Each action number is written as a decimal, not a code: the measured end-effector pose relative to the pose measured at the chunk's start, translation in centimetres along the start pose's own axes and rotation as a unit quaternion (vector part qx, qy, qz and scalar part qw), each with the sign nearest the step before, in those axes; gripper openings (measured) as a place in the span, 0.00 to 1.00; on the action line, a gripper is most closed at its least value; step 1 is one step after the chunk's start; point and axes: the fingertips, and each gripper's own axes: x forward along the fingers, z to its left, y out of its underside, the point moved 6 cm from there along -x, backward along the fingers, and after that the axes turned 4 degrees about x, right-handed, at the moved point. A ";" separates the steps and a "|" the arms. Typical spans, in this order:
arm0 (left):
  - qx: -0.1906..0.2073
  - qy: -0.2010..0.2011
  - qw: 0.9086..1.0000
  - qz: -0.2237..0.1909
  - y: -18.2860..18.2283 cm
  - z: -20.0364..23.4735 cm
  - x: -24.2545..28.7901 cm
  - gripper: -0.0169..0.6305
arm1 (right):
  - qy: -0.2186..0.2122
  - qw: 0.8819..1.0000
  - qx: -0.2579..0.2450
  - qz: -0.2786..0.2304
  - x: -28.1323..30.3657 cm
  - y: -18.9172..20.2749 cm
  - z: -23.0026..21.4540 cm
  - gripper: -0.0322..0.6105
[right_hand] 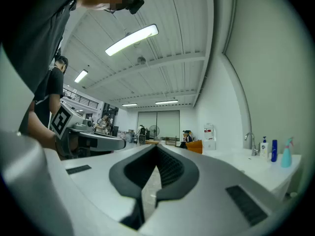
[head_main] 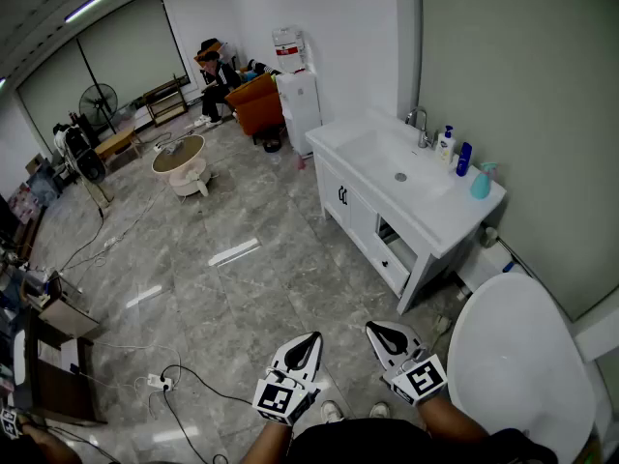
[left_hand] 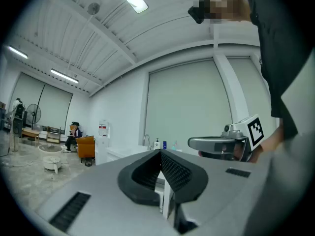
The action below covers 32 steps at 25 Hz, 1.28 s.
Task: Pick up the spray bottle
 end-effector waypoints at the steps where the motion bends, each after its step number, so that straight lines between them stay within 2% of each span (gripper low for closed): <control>1: -0.001 0.000 1.000 -0.002 -0.1 0.2 0.1 0.02 | -0.001 1.000 -0.002 0.000 0.2 0.0 0.0 0.05; 11: -0.005 0.001 1.000 -0.010 0.1 1.9 0.1 0.02 | 0.005 1.000 -0.009 0.006 1.8 0.5 0.1 0.05; 24: -0.008 0.017 1.000 -0.016 0.2 5.2 -0.8 0.02 | 0.028 0.999 -0.010 -0.018 4.7 0.2 1.7 0.07; 30: -0.012 0.031 0.999 -0.005 1.0 6.3 -2.3 0.02 | 0.058 0.998 0.000 -0.023 5.9 0.1 2.7 0.47; 32: -0.017 0.030 0.999 -0.004 1.4 6.5 -2.4 0.02 | 0.067 0.997 0.002 -0.027 5.9 0.2 2.6 0.57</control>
